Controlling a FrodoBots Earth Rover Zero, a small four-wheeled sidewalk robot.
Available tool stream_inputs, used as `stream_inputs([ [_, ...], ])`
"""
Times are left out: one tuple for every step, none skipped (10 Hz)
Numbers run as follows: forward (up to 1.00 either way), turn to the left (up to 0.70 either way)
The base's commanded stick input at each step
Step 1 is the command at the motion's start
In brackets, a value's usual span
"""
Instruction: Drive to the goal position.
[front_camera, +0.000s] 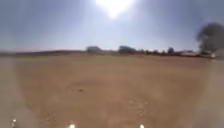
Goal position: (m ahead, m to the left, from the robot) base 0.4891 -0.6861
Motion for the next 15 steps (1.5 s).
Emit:
stream_inputs([
  [1.0, 0.27],
  [1.0, 0.27],
  [1.0, 0.27],
  [1.0, 0.27],
  [1.0, 0.18],
  [0.55, 0.0],
  [0.0, 0.0],
  [0.0, 0.0],
  [0.0, 0.0],
  [0.0, 0.0],
  [0.0, 0.0],
  [0.0, 0.0],
  [0.0, 0.0],
  [0.0, 0.0],
  [0.0, 0.0],
])
